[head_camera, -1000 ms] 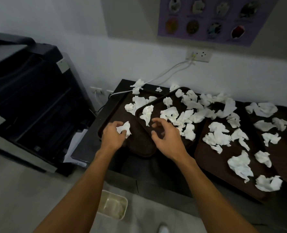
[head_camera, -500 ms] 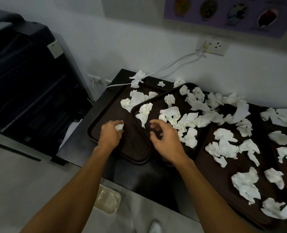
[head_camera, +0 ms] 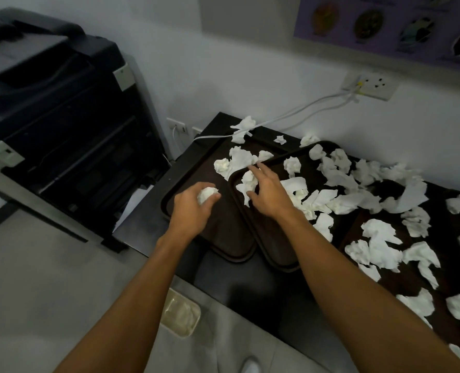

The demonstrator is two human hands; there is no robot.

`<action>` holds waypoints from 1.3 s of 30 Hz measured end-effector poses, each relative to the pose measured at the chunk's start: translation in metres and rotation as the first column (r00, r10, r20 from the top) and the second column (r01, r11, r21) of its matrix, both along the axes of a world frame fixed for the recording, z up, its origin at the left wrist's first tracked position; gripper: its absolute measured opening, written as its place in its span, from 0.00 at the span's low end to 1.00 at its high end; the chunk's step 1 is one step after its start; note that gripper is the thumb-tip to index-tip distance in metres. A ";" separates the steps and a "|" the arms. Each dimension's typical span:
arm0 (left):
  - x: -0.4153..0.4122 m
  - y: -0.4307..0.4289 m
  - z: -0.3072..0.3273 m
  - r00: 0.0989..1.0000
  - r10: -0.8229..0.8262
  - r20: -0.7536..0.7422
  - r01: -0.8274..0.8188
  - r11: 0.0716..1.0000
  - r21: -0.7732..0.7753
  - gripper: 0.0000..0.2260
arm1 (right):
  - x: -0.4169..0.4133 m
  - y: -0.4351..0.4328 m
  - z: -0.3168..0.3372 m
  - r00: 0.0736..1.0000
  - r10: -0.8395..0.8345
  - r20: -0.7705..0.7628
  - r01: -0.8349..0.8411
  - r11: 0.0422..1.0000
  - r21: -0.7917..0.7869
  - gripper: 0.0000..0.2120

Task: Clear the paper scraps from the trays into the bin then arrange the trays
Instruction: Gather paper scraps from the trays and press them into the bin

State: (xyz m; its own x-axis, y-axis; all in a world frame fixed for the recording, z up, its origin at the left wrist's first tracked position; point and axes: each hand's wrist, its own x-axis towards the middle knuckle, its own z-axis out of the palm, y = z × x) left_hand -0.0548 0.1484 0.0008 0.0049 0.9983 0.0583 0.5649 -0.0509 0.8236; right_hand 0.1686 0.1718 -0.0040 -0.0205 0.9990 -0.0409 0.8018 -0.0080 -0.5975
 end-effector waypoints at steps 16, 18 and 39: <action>-0.031 -0.030 -0.004 1.000 0.028 -0.014 -0.029 0.999 -0.036 0.14 | -0.012 0.002 -0.027 1.000 -0.012 0.021 0.011 0.997 0.076 0.06; -0.034 -0.032 -0.004 0.999 0.035 -0.011 -0.036 0.999 -0.035 0.14 | -0.014 -0.008 -0.021 0.997 -0.065 -0.047 0.070 0.990 0.121 0.05; -0.120 -0.100 -0.012 0.995 0.062 0.074 -0.055 0.995 -0.089 0.10 | -0.159 -0.154 0.002 0.833 -0.163 -0.529 0.292 0.941 0.170 0.15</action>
